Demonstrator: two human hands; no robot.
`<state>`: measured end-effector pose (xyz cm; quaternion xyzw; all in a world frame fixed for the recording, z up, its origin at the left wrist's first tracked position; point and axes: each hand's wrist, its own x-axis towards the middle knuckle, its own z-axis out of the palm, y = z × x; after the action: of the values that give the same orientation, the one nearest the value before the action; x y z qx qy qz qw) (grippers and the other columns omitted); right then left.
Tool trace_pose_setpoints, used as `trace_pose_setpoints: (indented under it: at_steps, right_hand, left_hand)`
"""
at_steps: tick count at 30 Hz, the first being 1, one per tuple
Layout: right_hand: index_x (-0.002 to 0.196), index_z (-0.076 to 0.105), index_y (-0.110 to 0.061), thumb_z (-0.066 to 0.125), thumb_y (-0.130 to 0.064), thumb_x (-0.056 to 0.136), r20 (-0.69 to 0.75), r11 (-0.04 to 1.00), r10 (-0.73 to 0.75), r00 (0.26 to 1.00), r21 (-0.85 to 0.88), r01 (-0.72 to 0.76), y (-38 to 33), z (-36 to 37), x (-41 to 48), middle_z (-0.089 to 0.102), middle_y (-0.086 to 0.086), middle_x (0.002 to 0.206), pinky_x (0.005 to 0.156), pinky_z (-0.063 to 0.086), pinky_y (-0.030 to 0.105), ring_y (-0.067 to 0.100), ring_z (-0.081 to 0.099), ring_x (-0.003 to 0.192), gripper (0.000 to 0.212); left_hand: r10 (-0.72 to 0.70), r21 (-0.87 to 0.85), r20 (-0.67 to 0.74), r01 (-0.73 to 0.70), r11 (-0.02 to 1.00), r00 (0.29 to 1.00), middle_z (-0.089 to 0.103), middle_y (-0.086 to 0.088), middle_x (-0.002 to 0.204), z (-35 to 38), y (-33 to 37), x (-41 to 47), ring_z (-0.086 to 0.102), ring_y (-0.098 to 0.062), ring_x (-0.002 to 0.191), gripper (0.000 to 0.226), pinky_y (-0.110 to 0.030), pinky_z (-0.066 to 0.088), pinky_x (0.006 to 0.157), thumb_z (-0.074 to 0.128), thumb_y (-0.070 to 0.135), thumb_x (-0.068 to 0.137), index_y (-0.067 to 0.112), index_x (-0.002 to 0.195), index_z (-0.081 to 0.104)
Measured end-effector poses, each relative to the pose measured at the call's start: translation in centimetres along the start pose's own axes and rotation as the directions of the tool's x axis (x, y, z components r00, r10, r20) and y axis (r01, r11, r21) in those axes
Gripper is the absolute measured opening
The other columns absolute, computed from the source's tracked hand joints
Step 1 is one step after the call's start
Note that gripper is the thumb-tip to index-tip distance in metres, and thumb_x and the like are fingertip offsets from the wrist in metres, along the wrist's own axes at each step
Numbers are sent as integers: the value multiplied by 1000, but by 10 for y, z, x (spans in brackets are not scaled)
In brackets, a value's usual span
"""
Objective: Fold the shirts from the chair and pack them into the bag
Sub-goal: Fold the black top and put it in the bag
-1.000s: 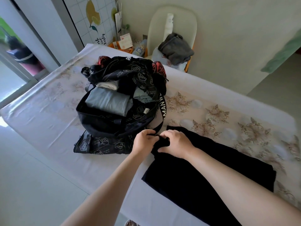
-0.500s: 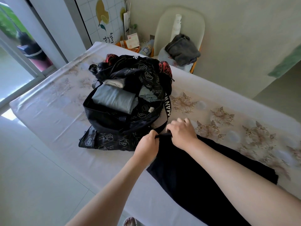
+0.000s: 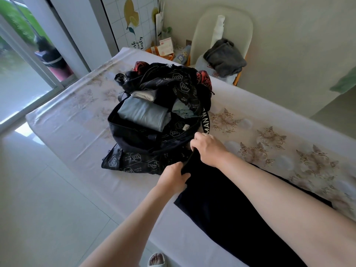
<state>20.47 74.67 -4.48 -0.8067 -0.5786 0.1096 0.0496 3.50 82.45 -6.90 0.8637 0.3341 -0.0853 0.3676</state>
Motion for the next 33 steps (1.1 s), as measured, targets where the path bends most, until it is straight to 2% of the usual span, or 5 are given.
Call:
trace_pose_setpoints:
  at_steps: [6, 12, 17, 23, 33]
  right_hand:
    - [69, 71, -21, 57, 11, 64, -305, 994, -107, 946, -59, 93, 25, -8, -36, 59, -3, 81, 77, 40, 40, 26, 51, 84, 36]
    - [121, 69, -32, 43, -20, 71, 242, 977, 60, 968, -214, -7, 60, 27, -121, 60, -5, 118, 112, 25, 40, 22, 48, 117, 58]
    - [129, 60, -21, 27, -14, 82, 15, 993, 86, 996, -89, -84, 38, 40, -114, 55, 6, 133, 101, 41, 42, 29, 53, 119, 58]
    - [158, 7, -31, 49, -18, 96, 291, 974, 204, 935, -154, -164, 29, 60, -84, 4, 4, 165, 115, 27, 44, 28, 25, 144, 76]
    - [122, 62, -22, 62, -11, 84, 294, 852, -106, 950, -465, 239, 14, 51, -57, 61, 4, 113, 100, 38, 43, 27, 55, 105, 39]
  left_hand:
    - [166, 6, 43, -167, 986, 985, 60, 10, 83, 1, 12, -6, 58, -14, 78, 19, -28, 50, 69, 69, 35, 83, 25, 94, 56]
    - [217, 129, 308, -267, 955, 926, 64, 7, 113, 30, 20, -13, 59, -16, 106, 24, -32, 50, 90, 60, 34, 93, 26, 115, 67]
    - [75, 220, 137, -105, 970, 988, 53, -8, 117, 42, 4, -17, 51, -28, 109, 30, -33, 44, 82, 58, 19, 91, 12, 119, 49]
    - [-46, 341, 296, -60, 938, 954, 63, -11, 113, 28, -7, -16, 60, -29, 104, 25, -33, 48, 79, 57, 21, 94, 7, 114, 64]
    - [-39, 264, 317, -48, 963, 948, 63, -6, 89, 27, -1, -29, 56, -22, 80, 24, -30, 43, 63, 58, 28, 85, 9, 98, 64]
